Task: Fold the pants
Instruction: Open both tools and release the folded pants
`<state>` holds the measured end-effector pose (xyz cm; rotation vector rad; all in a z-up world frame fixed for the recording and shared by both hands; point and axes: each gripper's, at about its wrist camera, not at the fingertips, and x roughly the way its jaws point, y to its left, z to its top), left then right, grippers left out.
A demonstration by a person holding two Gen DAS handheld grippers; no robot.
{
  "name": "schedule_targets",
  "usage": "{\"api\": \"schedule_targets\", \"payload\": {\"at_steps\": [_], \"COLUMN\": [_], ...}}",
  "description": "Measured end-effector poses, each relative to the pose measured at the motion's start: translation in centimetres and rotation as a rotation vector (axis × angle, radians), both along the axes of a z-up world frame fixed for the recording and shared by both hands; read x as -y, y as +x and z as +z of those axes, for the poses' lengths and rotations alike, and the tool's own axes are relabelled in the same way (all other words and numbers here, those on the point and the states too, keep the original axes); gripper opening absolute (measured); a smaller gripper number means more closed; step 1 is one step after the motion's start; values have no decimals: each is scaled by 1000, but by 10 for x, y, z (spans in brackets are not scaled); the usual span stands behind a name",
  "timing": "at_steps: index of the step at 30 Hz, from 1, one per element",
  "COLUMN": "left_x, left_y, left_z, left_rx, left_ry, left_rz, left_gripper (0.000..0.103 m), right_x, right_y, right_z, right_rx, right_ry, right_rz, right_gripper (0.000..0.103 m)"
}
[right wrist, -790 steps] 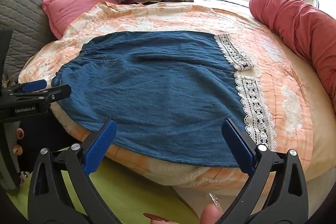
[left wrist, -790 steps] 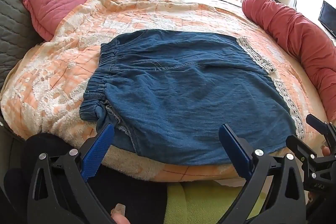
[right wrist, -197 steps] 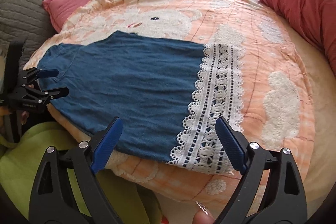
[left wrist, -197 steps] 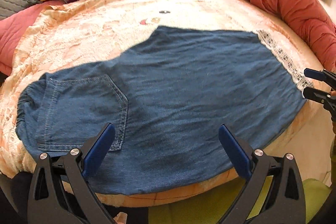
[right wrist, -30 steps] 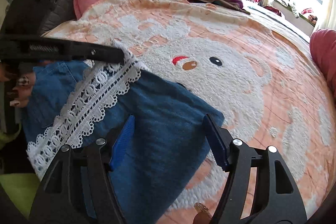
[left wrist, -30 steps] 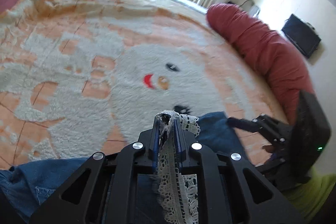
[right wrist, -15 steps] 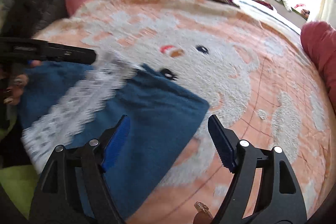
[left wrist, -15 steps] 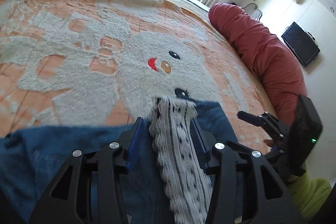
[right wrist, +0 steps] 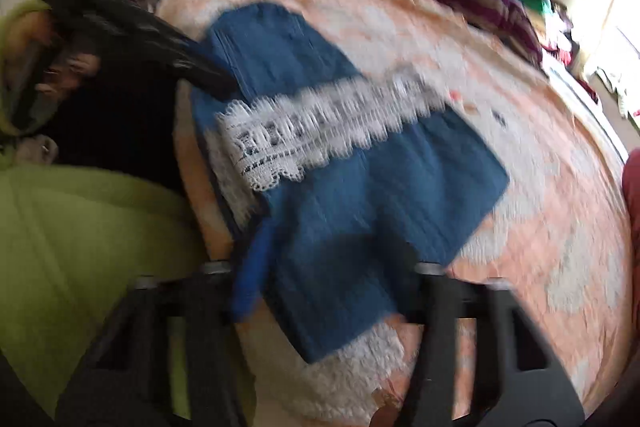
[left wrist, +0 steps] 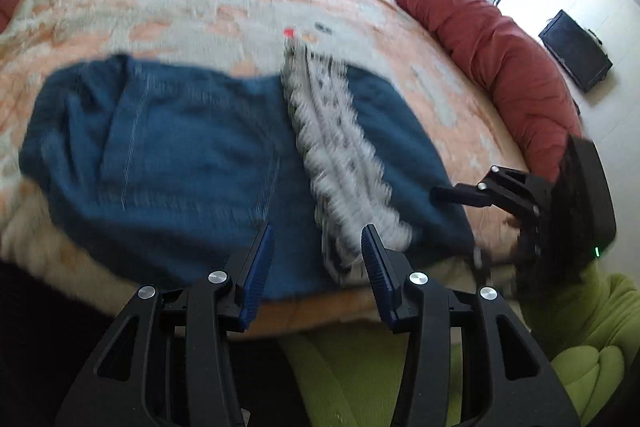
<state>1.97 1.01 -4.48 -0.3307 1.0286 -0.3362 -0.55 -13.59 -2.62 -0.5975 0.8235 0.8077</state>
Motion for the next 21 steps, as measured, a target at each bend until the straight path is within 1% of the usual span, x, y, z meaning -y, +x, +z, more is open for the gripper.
{"api": "schedule_targets", "payload": {"at_steps": [2, 5, 7, 8, 11, 14, 17, 18, 20, 21], "left_x": [3, 7, 10, 11, 9, 10, 14, 16, 17, 17], "left_y": [-3, -3, -2, -2, 1, 5, 11, 13, 15, 16], "left_z": [-6, -9, -7, -6, -13, -26, -40, -43, -48, -48], "left_rx": [-18, -31, -26, -26, -62, -120, -166, -174, -181, -175], "left_ry": [-21, -69, -114, -131, -180, -169, -217, -226, -238, -232], "left_rz": [-2, -11, -19, -21, -8, 19, 23, 28, 57, 62], "left_gripper": [44, 44, 44, 44, 44, 44, 44, 44, 40, 34], "right_x": [8, 14, 16, 17, 23, 29, 26, 24, 19, 17], "right_y": [-1, -6, -9, -12, -12, -4, 1, 4, 9, 11], "right_z": [-2, -2, -1, 1, 8, 11, 12, 11, 8, 6], "right_rx": [-6, -11, -30, -28, -6, -4, 4, 5, -4, -7], "right_ry": [-5, 12, 46, 63, 102, 138, 155, 159, 156, 151], "right_rz": [-8, -4, 9, 12, -11, -59, -74, -74, -74, -76], "right_gripper": [7, 9, 26, 38, 41, 44, 45, 47, 51, 51]}}
